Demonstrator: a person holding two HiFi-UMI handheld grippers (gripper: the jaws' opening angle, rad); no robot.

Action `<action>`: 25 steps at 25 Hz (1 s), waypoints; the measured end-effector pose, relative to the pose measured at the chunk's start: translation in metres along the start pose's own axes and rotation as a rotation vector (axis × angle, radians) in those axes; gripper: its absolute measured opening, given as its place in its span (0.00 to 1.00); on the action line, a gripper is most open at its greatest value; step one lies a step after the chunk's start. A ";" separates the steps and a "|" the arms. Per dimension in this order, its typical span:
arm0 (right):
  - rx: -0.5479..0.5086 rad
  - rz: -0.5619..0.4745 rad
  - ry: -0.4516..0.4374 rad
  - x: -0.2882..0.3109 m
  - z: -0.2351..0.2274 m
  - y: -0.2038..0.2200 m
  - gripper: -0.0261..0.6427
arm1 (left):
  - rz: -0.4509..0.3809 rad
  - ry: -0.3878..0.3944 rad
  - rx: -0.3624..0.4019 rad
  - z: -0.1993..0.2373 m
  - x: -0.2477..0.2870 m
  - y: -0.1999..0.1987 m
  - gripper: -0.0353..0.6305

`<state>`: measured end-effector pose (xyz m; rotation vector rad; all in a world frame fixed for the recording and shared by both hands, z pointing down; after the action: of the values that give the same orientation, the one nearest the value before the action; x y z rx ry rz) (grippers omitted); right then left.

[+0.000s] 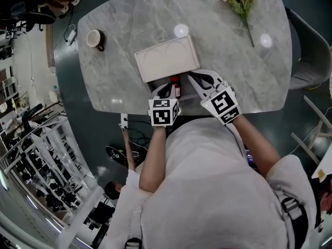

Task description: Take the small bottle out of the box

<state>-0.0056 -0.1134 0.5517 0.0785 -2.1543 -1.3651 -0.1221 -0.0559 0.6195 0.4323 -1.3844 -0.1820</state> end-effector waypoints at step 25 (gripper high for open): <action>0.042 -0.007 0.058 -0.010 -0.011 0.000 0.08 | 0.136 0.027 -0.064 0.000 0.030 0.023 0.37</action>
<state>0.0085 -0.1191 0.5504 0.1406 -2.1363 -1.3058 -0.1191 -0.0461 0.6557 0.2847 -1.3719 -0.1084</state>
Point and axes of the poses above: the fingertips, and each gripper's own axes: x forward along the fingers, z to its left, y out of its underside, the point moved 4 cm from there along -x, backward along the fingers, and after that the axes turned 1 degree about -x, right-handed, at the moved point
